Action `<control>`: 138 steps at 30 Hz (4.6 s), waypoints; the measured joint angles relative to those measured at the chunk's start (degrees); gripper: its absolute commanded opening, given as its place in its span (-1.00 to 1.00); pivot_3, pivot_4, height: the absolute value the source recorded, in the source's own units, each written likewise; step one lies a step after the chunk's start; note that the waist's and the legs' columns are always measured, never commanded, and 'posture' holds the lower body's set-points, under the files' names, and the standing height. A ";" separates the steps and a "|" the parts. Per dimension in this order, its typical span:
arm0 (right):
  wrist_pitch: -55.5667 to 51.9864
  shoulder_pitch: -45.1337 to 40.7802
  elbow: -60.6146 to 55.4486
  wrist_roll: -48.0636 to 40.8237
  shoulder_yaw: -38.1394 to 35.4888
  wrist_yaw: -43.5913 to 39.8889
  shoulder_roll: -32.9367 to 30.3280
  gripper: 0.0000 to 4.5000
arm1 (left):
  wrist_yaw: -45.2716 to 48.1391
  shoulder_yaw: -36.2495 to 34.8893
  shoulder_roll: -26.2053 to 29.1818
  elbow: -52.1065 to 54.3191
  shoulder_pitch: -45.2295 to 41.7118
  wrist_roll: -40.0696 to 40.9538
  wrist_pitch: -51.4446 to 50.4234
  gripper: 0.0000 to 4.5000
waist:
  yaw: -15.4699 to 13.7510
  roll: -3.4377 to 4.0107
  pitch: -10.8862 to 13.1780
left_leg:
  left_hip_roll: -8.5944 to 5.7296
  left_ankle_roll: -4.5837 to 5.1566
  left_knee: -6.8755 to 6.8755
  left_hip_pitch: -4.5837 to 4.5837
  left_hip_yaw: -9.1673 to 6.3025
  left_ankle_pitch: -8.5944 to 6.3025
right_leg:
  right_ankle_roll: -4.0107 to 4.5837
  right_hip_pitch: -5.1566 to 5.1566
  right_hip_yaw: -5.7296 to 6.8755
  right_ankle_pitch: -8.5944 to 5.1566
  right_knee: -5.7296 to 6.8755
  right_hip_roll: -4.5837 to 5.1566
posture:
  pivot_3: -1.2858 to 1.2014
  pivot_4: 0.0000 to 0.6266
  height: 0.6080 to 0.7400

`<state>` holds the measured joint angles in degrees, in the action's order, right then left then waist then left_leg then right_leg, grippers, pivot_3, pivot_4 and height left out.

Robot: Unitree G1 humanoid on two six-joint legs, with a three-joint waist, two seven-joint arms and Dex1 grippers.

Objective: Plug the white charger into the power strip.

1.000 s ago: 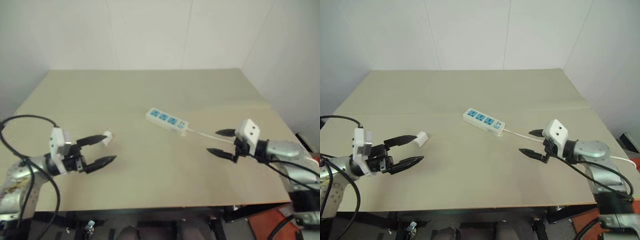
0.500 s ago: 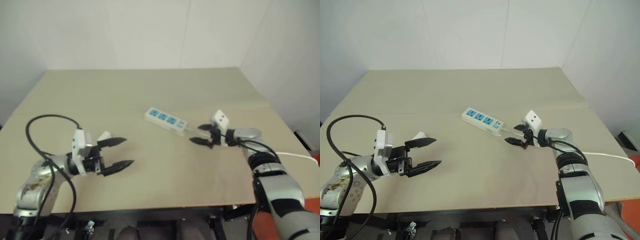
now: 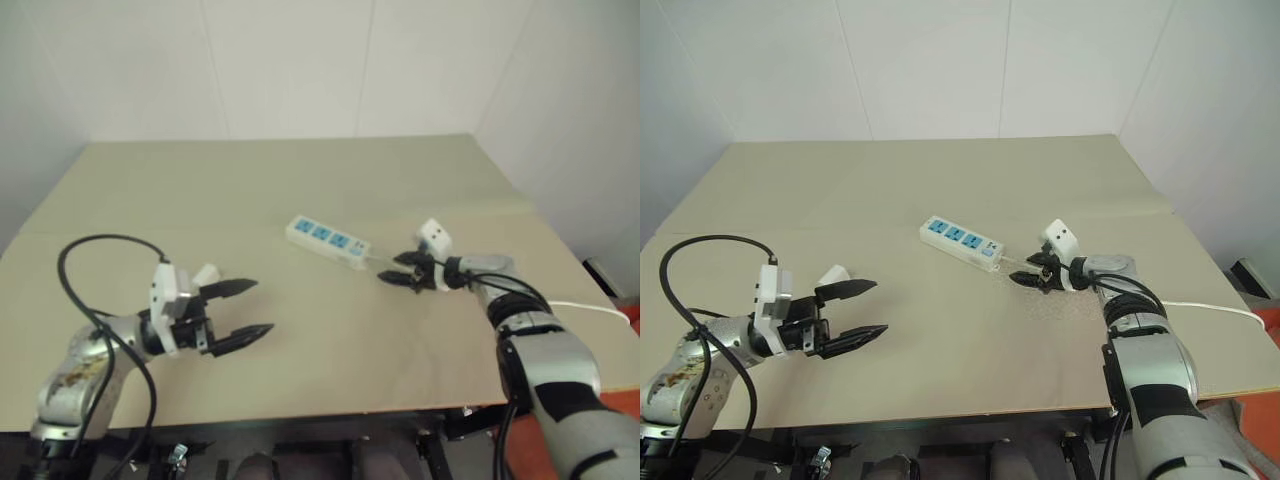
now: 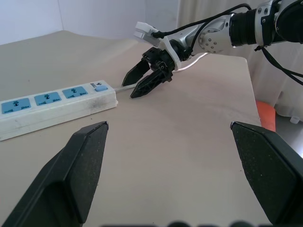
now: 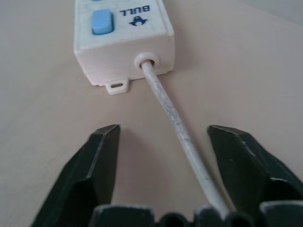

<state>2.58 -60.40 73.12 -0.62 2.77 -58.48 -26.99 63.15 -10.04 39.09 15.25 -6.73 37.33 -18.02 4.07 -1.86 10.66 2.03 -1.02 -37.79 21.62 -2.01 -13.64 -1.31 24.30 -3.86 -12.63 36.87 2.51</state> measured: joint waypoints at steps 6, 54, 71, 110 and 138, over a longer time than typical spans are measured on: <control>1.33 0.05 -0.05 1.50 -0.05 -0.27 0.00 -0.91 | 0.26 0.01 -0.05 -0.42 -0.17 -0.18 0.30 1.00 | 0.07 0.00 0.00 | 0.01 0.00 0.00 -0.02 0.01 0.00 | 0.00 0.00 0.00 0.00 0.01 -0.01 | 0.03 -0.52 1.00; -10.32 40.88 -68.14 -18.74 -8.02 2.30 -2.46 0.98 | 2.74 0.09 0.46 -6.39 -3.82 -1.69 0.42 1.00 | -0.52 0.03 0.02 | 0.02 0.00 -0.01 -0.01 0.05 0.00 | -0.54 0.01 -0.05 -0.28 0.00 -0.02 | 0.03 -0.52 1.00; -6.68 37.05 -59.17 -13.65 -3.81 11.75 6.80 0.98 | 2.47 0.05 0.59 -6.01 -4.17 -1.49 0.33 1.00 | -0.57 0.03 0.02 | 0.03 0.00 -0.01 0.00 0.05 0.00 | -0.53 0.03 -0.05 -0.26 0.01 -0.02 | 0.03 -0.52 1.00; -2.37 36.33 -53.72 -13.30 -0.20 1.78 7.09 0.52 | -17.16 -0.94 1.10 -0.55 -12.70 -4.06 -11.38 1.00 | -0.33 0.03 0.03 | 0.01 -0.01 -0.01 0.05 0.01 0.00 | -0.61 0.03 -0.04 -0.22 -0.05 -0.01 | 0.03 -0.52 1.00; -0.04 29.44 -48.41 -11.58 7.46 -13.87 6.74 0.52 | -20.01 30.49 12.00 -44.78 -63.19 -18.14 -57.80 1.00 | 0.01 0.00 0.08 | -0.08 -0.06 -0.02 0.05 -0.07 -0.02 | -0.69 0.16 -0.04 -0.25 0.16 -0.07 | 0.03 -0.52 1.00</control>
<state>2.54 -30.96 24.71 -12.20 10.23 -72.36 -20.25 43.15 20.45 51.09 -29.53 -69.92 19.19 -75.83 4.09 -1.85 10.74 1.96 -1.08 -37.81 21.68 -2.08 -13.66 -2.00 24.46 -3.90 -12.88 37.03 2.44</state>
